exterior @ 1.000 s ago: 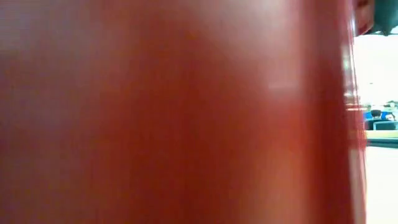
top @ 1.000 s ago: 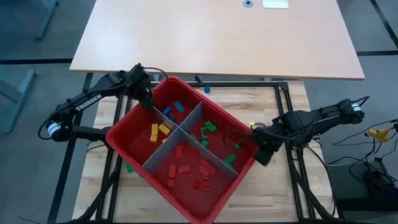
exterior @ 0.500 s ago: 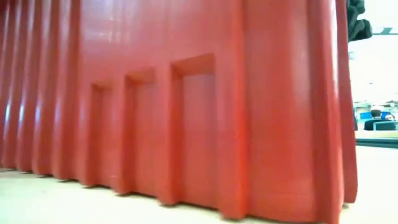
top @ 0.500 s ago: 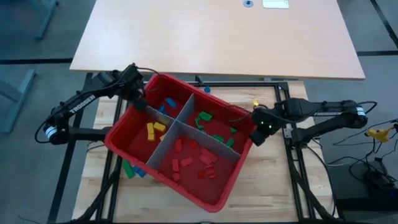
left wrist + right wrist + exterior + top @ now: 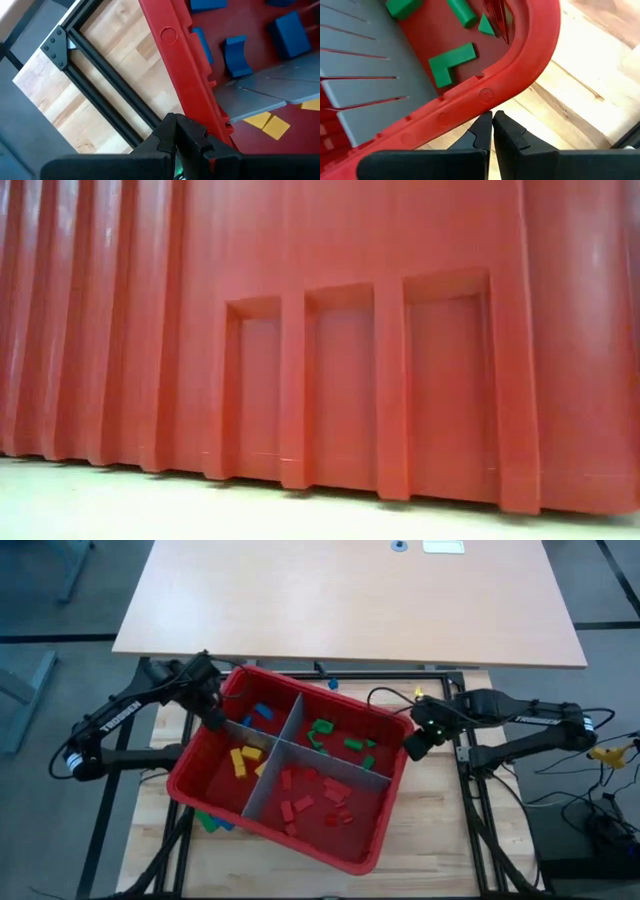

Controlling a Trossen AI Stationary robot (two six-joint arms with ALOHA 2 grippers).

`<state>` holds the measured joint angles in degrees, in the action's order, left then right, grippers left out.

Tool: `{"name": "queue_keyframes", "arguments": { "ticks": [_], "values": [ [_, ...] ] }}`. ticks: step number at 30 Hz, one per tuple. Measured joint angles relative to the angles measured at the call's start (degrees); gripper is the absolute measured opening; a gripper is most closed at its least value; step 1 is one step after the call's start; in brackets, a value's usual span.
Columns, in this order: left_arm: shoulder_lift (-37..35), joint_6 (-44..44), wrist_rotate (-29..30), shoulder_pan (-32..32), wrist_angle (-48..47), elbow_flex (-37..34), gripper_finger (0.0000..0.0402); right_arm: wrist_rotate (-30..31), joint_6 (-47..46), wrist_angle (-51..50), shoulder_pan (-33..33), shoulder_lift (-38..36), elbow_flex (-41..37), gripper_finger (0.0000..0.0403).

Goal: Sort blocks

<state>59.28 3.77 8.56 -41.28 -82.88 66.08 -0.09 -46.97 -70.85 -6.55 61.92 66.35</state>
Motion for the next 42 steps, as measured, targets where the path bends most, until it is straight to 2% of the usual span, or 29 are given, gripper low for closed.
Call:
{"name": "queue_keyframes", "arguments": {
  "ticks": [5, 11, 14, 20, 23, 28, 31, 35, 39, 42],
  "values": [
    [-1.34, 0.31, -2.92, -0.02, 1.47, 0.0, 0.0, 0.83, -1.21, 1.31, -0.76, -2.44, 0.17, 0.0],
    [-0.25, 1.67, -15.52, 0.17, 9.17, 0.0, 0.0, 3.74, -3.09, 2.68, -0.87, -5.61, 0.17, 0.0],
    [0.82, 2.37, -19.86, 0.67, 12.23, -0.06, 0.0, 4.17, -4.44, 3.17, -0.83, -7.28, 0.17, 0.0],
    [3.01, 2.81, -19.87, 4.44, 14.07, -0.11, 0.0, 6.17, -6.17, 3.06, -0.81, -9.9, 1.34, 0.0],
    [2.86, 3.79, -17.44, 5.51, 13.08, -0.11, 0.0, 6.55, -6.04, 2.88, -0.79, -10.17, 2.75, 0.0],
    [0.83, 5.55, -14.07, 5.58, 7.08, -0.17, 0.0, 7.6, -5.34, 2.95, -0.74, -10.03, 4.26, 0.0],
    [0.24, 6.18, -14.06, 5.66, 2.31, -0.17, 0.0, 7.84, -4.5, 3.3, -0.74, -10.02, 4.46, 0.0],
    [-0.1, 6.7, -17.69, 6.19, -0.73, -0.17, 0.0, 9.13, -3.9, 4.37, -0.74, -9.99, 4.46, 0.0],
    [0.21, 7.0, -25.52, 7.87, 2.35, -0.17, 0.0, 10.01, -2.93, 5.72, -0.83, -9.99, 4.46, 0.0],
    [0.6, 8.2, -28.24, 10.25, 4.81, -0.22, 0.0, 10.29, -2.8, 6.33, -1.07, -9.99, 4.46, 0.0]
  ]
}}
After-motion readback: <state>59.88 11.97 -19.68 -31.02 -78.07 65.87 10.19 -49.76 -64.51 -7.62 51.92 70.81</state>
